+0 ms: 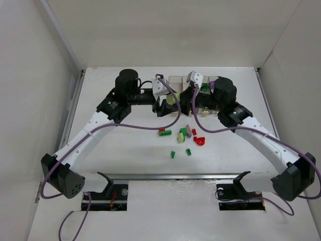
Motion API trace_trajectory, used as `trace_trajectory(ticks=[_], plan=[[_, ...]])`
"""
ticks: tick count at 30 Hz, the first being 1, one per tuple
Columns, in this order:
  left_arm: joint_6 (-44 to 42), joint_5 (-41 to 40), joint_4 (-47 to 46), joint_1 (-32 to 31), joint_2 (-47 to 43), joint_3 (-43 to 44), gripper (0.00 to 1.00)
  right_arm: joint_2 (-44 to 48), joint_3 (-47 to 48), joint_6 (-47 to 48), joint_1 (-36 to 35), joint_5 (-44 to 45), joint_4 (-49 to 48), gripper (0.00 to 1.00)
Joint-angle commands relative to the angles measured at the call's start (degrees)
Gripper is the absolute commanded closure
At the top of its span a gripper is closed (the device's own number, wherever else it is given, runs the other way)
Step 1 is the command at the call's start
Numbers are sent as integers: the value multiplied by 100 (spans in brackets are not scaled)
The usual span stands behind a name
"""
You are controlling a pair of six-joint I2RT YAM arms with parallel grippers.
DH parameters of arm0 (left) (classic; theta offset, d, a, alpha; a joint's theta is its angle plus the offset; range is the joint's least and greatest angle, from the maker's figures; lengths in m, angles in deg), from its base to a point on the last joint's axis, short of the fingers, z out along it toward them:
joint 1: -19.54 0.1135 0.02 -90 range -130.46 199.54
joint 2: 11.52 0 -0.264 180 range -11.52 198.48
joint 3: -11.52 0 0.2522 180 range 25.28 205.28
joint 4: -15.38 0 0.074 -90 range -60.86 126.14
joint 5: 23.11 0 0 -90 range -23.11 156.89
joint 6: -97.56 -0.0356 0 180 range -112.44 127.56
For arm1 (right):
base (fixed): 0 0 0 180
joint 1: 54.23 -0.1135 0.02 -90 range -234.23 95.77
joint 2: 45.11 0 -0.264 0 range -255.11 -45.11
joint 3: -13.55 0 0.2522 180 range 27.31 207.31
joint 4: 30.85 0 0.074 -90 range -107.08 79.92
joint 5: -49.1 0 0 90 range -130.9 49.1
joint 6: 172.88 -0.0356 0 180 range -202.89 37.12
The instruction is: Sort the legos into containers by color
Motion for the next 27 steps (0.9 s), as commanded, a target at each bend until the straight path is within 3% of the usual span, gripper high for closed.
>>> trace_trajectory(ticks=[1,6,10,17,19,20,22,25,27], plan=[[-802,-318,353,-207,-177,299,41,2,23,-105,-97,101,-289,100],[-997,-380,467,-410,-124,422,51,-103,23,-105,-97,101,-183,100],[-1146,-433,704,-410,-71,562,64,-103,23,-105,-97,206,-122,100],[-1251,-433,1038,-410,-71,677,67,-156,-109,-105,-97,259,-122,100],[-1252,-433,1100,-410,-71,738,56,-156,-162,-105,-97,259,-122,100],[-1252,-372,1100,-340,-123,738,40,-156,-162,-52,-97,259,-122,100],[-1252,-266,1162,-270,-124,791,28,-156,-214,-52,-97,259,-122,100],[-1252,-134,1214,-147,-124,844,25,-156,-215,-52,-97,259,-122,100],[-1200,-134,1214,-94,-124,844,33,-156,-215,-52,-97,259,-122,100]])
